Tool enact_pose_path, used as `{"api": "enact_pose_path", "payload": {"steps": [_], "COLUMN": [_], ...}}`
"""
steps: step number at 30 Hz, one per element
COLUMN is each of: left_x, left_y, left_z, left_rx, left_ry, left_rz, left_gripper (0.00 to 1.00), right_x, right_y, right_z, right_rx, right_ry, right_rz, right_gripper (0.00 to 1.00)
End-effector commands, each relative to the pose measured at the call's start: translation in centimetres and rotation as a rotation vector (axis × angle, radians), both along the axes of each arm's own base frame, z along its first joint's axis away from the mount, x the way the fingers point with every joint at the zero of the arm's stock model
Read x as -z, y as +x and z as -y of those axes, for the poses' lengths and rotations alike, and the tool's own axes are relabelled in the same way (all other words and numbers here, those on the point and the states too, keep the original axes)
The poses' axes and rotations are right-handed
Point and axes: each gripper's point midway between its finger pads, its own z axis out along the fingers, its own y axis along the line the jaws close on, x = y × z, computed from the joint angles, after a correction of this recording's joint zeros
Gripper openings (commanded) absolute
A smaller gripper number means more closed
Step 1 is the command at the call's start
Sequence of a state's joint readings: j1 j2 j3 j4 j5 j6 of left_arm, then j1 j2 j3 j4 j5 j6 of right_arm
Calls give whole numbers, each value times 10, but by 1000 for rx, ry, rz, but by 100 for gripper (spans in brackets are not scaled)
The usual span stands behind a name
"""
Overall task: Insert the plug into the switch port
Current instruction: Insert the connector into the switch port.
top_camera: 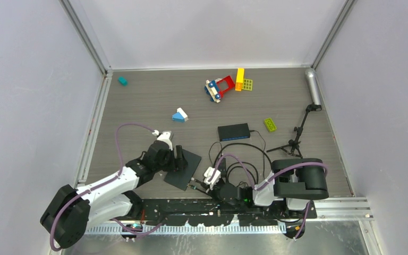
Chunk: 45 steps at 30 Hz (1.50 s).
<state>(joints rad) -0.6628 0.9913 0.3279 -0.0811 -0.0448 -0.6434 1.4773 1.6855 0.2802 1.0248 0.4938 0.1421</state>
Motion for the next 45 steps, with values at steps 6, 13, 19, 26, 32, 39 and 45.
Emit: {"api": "enact_pose_path", "payload": {"steps": [6, 13, 19, 26, 32, 39, 45], "left_x": [-4, -1, 6, 13, 15, 20, 21], "left_y": [2, -5, -22, -43, -54, -63, -68], "left_z": [7, 9, 13, 15, 17, 18, 13], "left_rx": [18, 30, 49, 50, 66, 65, 35], "left_ry": [-24, -43, -86, -138, -136, -125, -118], "left_rz": [6, -25, -98, -154, -190, -217, -225], "left_gripper": [71, 67, 64, 63, 64, 64, 69], "right_x": [-8, -8, -13, -16, -17, -22, -20], "right_y": [10, 7, -3, 0, 7, 18, 21], "right_z": [-4, -11, -25, -29, -29, -22, -16], "right_rx": [75, 52, -31, -19, 31, 119, 154], "right_ry": [59, 62, 70, 78, 65, 69, 61], "right_rz": [1, -3, -7, 3, 11, 17, 8], "right_gripper": [0, 0, 1, 0, 0, 1, 0]}}
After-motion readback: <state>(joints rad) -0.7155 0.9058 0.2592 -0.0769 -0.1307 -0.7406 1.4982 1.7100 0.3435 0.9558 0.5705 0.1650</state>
